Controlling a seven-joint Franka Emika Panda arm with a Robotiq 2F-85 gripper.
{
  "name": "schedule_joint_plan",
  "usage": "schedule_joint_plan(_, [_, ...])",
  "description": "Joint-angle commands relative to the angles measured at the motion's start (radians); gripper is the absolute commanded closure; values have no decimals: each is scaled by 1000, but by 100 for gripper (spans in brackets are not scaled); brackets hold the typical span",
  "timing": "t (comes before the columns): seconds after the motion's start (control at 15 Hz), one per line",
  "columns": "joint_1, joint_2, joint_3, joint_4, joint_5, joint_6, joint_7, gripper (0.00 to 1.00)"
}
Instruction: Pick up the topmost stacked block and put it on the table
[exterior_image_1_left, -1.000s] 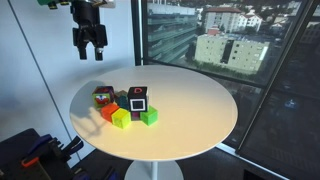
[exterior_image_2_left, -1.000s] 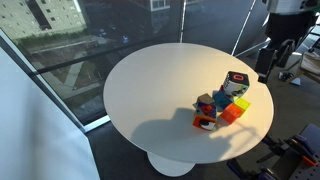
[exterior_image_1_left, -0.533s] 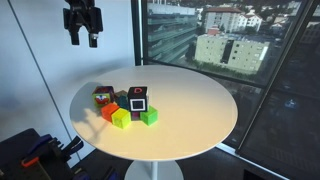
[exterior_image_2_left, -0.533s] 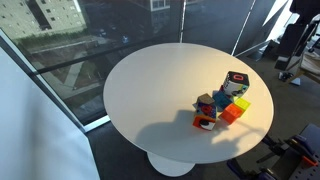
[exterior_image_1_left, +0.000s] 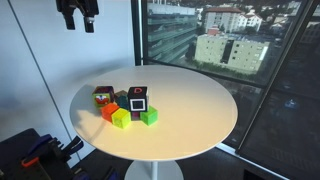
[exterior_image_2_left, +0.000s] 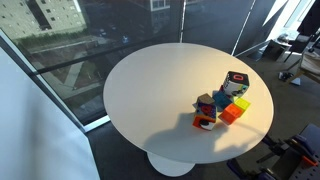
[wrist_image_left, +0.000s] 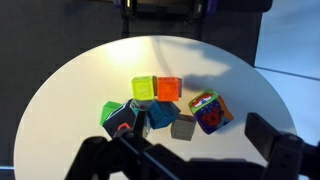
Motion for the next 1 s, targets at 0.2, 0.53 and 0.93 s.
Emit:
schedule_joint_plan(0.2, [-28,-65,-2,3,14,9,-6,0])
schedule_joint_plan(0.53, [-30,-54,7,2,4,9,-5,0])
schedule_joint_plan(0.93, [-30,-51,8,0,4,9,-4,0])
